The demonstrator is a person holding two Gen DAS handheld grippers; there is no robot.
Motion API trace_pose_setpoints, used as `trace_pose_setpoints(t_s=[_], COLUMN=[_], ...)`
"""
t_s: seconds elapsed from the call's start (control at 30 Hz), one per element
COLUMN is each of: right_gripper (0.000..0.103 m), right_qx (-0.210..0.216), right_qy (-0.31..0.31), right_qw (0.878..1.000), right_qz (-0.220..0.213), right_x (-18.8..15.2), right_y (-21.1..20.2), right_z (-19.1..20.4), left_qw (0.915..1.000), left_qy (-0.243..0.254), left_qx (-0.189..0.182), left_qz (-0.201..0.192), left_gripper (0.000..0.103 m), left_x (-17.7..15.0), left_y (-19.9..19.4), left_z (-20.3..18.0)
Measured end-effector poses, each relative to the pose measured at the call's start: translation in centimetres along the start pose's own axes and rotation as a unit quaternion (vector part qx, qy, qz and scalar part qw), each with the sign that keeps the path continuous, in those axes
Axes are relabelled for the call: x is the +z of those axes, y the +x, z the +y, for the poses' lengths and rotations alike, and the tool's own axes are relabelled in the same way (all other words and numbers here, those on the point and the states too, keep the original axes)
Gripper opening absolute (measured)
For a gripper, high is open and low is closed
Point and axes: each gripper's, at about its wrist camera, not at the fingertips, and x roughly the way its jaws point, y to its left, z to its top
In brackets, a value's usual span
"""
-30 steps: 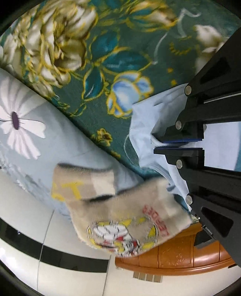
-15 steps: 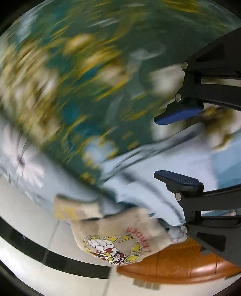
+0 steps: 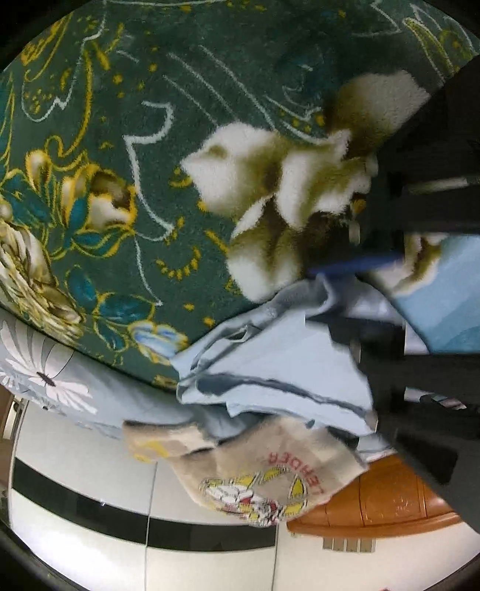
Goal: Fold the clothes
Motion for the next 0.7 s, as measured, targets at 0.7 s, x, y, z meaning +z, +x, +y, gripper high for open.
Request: trace_pose_setpoints(t_s=[0.7], right_gripper=[0.004], right_qx=[-0.030], right_qy=[-0.047], right_qw=[0.997], right_qz=[0.051], right_x=[-10.9], right_y=[-6.7], right_z=[-5.6], left_qw=[0.9872], left_qy=[0.144], left_qx=[0.060], left_qz=[0.034], left_gripper=[0.005], left_x=[-8.4], left_y=[-7.1], left_z=[5.6])
